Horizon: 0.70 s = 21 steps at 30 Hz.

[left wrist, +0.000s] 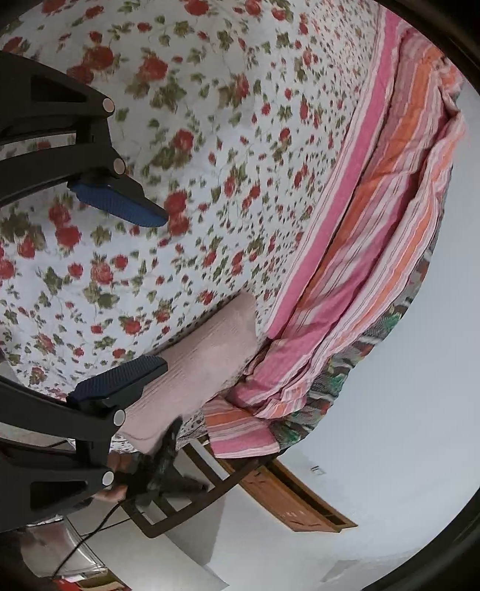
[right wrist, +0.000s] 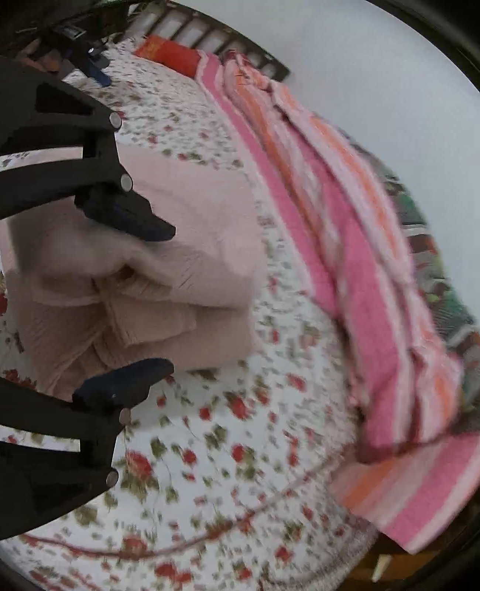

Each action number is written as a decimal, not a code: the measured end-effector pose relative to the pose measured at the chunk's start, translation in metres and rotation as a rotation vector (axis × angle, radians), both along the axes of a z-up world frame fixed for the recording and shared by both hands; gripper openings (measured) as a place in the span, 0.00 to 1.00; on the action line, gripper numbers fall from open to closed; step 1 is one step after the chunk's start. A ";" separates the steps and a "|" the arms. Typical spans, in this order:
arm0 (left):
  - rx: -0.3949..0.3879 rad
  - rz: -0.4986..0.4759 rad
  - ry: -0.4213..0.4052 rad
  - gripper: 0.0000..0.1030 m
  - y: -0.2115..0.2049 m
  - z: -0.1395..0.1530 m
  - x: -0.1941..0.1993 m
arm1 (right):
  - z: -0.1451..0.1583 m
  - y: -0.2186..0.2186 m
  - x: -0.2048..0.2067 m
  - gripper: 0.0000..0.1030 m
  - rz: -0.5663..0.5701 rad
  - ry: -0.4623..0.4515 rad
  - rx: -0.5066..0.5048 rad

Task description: Fold small clothes

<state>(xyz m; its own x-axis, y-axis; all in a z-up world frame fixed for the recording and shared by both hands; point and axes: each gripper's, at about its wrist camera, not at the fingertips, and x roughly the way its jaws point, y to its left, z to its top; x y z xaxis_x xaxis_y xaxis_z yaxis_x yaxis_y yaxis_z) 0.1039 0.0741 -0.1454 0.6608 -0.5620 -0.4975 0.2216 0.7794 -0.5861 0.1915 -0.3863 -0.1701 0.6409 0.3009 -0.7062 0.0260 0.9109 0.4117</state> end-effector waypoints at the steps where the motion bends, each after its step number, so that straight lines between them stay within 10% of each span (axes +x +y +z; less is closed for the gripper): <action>1: 0.006 -0.005 0.001 0.68 -0.003 0.001 0.000 | -0.007 -0.003 0.004 0.69 -0.009 0.004 0.019; 11: 0.053 -0.055 0.003 0.68 -0.034 0.001 0.004 | -0.039 -0.019 0.011 0.80 0.036 0.023 0.169; 16: 0.050 -0.088 0.001 0.68 -0.047 -0.001 0.005 | -0.030 -0.016 0.012 0.39 0.104 0.054 0.226; 21: 0.037 -0.093 0.001 0.68 -0.044 -0.003 0.004 | 0.020 0.004 -0.005 0.30 0.129 -0.049 0.182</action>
